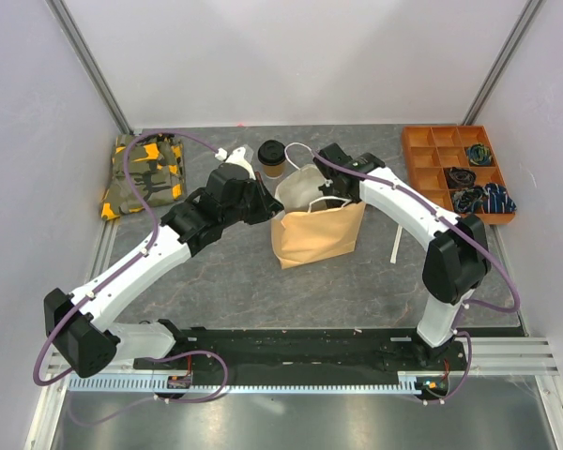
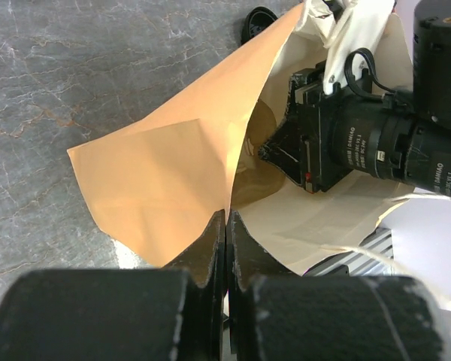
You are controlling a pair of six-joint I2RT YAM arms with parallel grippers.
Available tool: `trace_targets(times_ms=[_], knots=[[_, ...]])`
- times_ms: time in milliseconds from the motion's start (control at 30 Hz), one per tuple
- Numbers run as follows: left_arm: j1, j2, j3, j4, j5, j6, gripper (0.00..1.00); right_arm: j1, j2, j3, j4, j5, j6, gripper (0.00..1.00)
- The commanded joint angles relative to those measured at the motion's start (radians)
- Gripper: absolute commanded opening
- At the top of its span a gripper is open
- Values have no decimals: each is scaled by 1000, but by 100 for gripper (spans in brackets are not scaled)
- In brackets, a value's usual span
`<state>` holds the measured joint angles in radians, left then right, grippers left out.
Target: Pack the takeout coffee
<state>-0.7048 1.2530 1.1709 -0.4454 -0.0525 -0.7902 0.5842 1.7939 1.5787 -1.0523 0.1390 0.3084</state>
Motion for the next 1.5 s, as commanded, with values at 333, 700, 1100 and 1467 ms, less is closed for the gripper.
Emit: trace_targets(times_ms=[333, 700, 1100, 1467], knots=[[-12, -20, -19, 7, -55, 86, 2, 6, 4, 96, -84, -88, 12, 56], [-10, 3, -8, -27, -61, 86, 2, 8, -48, 152, -86, -92, -8, 76], [-12, 13, 12, -39, -67, 103, 2, 26, -88, 207, -80, -67, -20, 78], [-12, 16, 21, -53, -83, 132, 2, 29, -149, 245, -72, -65, -69, 80]])
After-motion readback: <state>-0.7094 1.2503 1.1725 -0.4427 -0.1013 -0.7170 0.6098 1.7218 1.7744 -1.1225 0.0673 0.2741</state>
